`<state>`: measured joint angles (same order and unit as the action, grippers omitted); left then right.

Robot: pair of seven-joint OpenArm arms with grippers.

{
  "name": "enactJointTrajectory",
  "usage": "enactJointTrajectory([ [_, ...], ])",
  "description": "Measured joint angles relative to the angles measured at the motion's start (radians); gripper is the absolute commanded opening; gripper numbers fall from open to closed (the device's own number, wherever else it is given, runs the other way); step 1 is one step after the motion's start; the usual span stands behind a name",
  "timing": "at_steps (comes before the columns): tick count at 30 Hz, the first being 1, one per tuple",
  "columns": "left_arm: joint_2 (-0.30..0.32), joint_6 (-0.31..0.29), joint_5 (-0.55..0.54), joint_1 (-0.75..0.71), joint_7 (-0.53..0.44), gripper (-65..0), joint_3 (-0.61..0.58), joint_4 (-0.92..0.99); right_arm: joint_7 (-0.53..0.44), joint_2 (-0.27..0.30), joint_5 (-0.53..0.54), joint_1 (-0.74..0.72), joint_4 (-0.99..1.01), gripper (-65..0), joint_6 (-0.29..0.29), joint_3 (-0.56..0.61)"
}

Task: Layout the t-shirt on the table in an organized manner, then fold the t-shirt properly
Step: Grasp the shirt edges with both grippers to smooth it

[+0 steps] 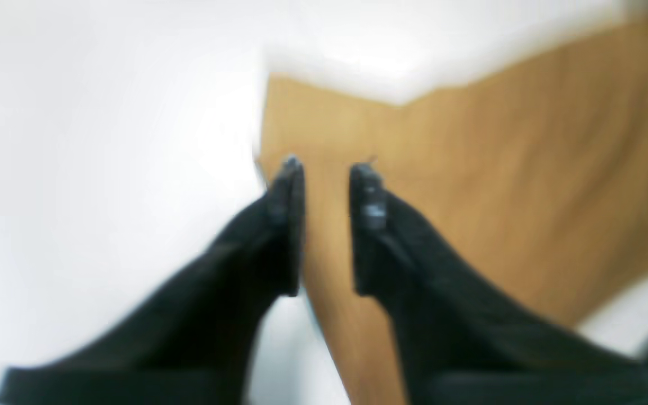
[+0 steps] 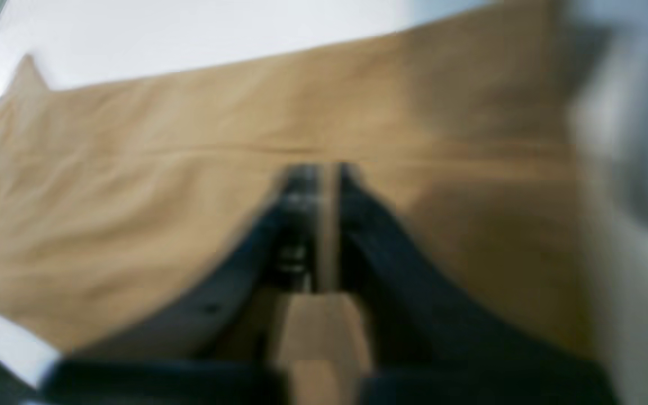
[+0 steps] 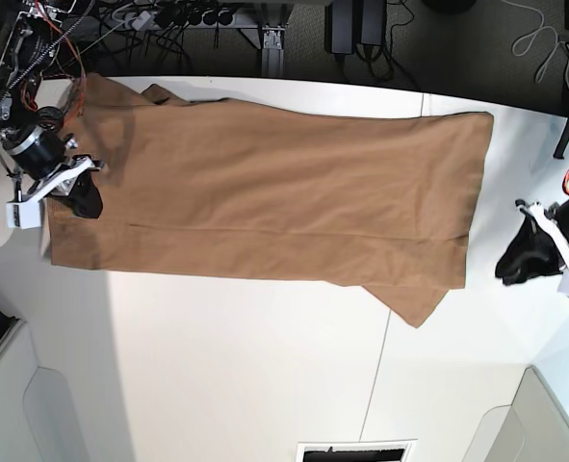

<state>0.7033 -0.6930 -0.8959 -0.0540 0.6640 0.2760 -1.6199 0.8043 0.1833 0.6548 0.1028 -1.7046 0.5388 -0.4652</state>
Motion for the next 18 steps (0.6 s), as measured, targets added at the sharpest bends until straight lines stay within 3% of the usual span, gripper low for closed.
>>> enactJointTrajectory([
  [1,-0.009,0.011,0.037,0.03,-0.016,-64.8,-0.024,0.005,0.004,-0.003,0.0,0.0,-0.003,-65.0,0.0,0.019],
  [8,-0.074,0.077,0.222,0.259,-0.133,-65.0,-0.294,0.22,0.028,-0.084,-0.051,0.003,-0.001,-65.0,0.01,0.071],
  [12,-0.175,0.154,0.36,0.425,-0.203,-65.0,-0.441,0.439,0.027,-0.11,-0.092,0.014,0.005,-65.0,0.015,0.106],
  [18,-0.298,0.162,0.482,0.581,-0.235,-65.0,-0.582,0.75,0.027,-0.1,-0.114,0.056,0.005,-65.0,0.014,0.112],
])
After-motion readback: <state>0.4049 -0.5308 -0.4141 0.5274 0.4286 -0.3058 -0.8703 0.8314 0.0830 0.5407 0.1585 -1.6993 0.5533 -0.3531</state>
